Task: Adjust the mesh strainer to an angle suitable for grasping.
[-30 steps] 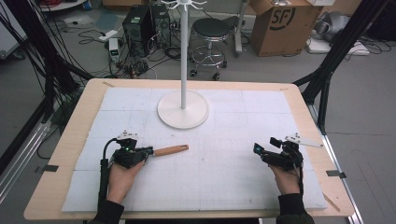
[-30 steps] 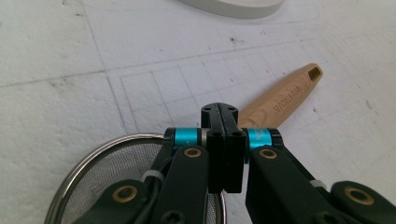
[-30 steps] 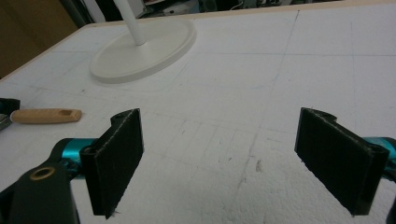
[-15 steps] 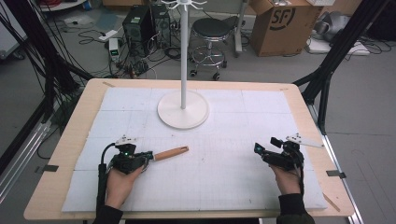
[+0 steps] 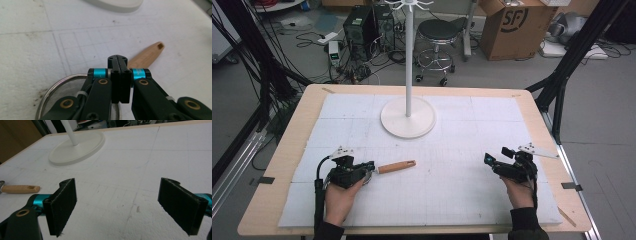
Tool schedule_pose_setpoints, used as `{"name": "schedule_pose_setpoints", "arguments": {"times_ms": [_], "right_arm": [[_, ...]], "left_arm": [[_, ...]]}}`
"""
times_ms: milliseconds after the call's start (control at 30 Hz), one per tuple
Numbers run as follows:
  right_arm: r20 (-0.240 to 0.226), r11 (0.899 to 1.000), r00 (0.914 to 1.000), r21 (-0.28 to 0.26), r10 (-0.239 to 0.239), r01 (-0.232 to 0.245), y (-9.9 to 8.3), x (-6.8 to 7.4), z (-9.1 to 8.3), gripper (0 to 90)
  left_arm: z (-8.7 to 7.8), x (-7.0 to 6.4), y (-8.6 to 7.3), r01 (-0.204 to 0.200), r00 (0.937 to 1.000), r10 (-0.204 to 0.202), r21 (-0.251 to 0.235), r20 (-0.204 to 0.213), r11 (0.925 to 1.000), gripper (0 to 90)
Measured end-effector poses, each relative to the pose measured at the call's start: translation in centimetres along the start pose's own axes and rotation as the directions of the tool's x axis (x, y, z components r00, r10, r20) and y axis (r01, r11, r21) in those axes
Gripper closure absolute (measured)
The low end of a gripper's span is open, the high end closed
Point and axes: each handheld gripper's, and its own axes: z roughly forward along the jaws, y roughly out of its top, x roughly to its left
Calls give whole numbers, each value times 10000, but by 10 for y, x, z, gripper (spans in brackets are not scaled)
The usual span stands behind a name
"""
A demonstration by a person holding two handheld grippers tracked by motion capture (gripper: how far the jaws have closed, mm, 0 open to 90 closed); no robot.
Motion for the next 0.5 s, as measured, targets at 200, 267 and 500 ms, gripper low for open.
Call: {"name": "schedule_pose_setpoints", "arguments": {"times_ms": [200,267,500], "right_arm": [[0,10000,10000,-19,-15,15,0,0,0,147],[-19,10000,10000,-42,3,-3,0,0,0,147],[-24,9999,10000,-118,91,-92,1,-2,-2,147]], "left_arm": [[14,-26,-10,-268,9959,232,401,873,9988,900],[21,-35,-12,-455,9941,403,499,1005,9977,900],[48,-57,-15,-896,9916,812,819,1004,9926,900]]}}
